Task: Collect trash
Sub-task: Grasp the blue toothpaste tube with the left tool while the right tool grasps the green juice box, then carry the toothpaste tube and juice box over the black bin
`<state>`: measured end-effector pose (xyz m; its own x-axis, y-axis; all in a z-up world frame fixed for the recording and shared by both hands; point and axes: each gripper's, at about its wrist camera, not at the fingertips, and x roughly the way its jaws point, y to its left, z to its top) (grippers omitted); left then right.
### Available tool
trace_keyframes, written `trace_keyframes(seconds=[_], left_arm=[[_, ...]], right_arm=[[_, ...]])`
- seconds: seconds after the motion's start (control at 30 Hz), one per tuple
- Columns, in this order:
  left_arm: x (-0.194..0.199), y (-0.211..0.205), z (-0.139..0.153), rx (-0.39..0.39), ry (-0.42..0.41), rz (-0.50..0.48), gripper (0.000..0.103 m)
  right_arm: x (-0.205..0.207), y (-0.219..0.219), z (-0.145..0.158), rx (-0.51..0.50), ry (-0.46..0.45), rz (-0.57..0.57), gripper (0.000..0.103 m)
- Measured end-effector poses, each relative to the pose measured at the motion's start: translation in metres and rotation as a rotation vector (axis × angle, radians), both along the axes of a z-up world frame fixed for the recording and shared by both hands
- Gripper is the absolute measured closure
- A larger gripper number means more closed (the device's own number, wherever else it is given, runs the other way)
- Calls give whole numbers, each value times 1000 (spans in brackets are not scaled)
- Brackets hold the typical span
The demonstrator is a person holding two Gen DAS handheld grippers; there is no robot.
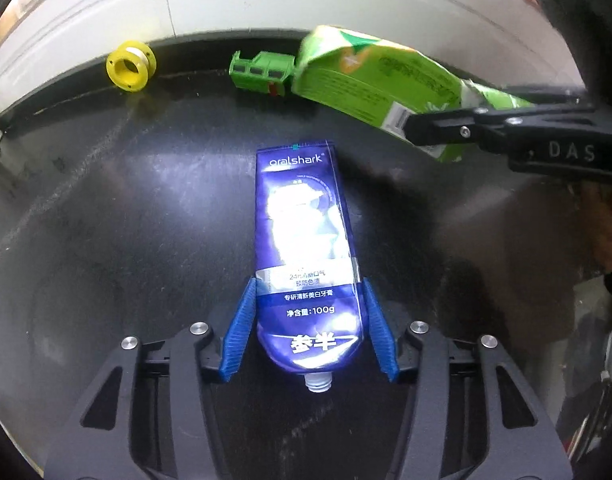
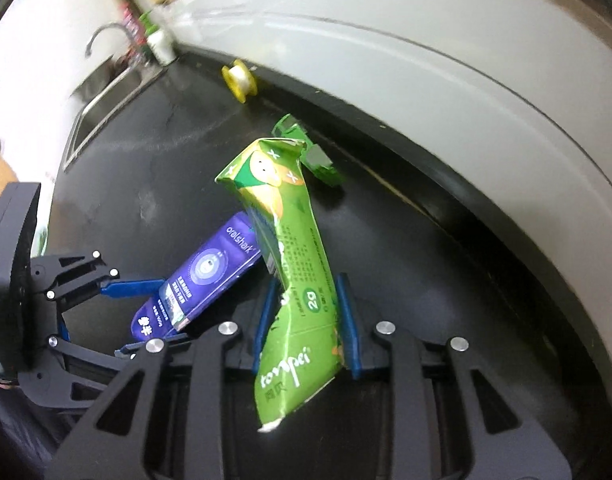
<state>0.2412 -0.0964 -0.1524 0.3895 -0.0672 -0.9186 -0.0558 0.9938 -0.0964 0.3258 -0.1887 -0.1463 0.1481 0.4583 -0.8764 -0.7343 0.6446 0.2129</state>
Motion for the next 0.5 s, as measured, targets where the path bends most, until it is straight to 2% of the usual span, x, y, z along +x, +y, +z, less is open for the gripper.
trace_keyframes(seconds=[0.23, 0.3, 0.5], left_arm=[[-21, 6, 27, 7, -49, -10, 52], [-17, 8, 32, 12, -59, -5, 52], [-46, 18, 50, 25, -108, -8, 52]], right_arm=[[-23, -33, 24, 47, 3, -153, 73], [-34, -34, 30, 41, -6, -164, 73], [-69, -34, 48, 24, -37, -170, 73]])
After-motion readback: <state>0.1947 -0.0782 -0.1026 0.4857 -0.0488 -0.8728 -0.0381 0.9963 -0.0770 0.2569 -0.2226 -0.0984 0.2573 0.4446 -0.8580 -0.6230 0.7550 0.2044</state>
